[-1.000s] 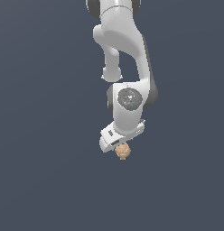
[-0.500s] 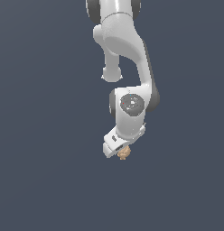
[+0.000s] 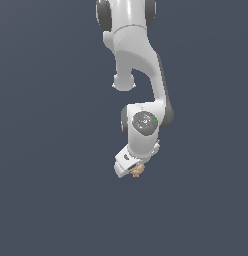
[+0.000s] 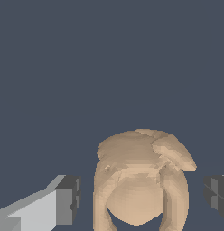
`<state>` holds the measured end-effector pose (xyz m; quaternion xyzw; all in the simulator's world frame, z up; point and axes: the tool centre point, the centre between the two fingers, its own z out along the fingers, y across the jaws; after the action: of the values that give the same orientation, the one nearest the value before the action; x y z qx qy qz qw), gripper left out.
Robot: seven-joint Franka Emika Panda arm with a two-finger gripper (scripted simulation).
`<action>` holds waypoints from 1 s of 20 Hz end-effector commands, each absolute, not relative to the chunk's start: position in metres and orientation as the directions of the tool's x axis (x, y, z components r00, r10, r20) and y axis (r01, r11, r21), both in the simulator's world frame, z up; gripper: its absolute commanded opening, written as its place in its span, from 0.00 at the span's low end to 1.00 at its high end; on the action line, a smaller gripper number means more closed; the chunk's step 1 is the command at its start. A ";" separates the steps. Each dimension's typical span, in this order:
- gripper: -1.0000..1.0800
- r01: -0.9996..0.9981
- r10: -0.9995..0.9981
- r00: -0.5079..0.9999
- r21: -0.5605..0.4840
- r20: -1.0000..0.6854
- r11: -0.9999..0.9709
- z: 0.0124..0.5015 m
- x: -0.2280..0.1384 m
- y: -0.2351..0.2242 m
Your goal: Pick up the object and move it to a goal position.
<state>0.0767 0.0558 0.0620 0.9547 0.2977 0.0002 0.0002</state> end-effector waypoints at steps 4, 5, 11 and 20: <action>0.96 0.570 0.570 0.822 0.000 0.000 -0.822 0.040 0.076 0.056; 0.96 0.570 0.570 0.821 0.000 0.000 -0.821 0.039 0.077 0.056; 0.00 0.570 0.570 0.821 0.000 0.000 -0.821 0.040 0.078 0.056; 0.00 0.570 0.570 0.822 0.000 0.000 -0.822 0.040 0.077 0.056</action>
<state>0.0774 0.0560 0.0396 0.9543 0.2987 -0.0002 -0.0001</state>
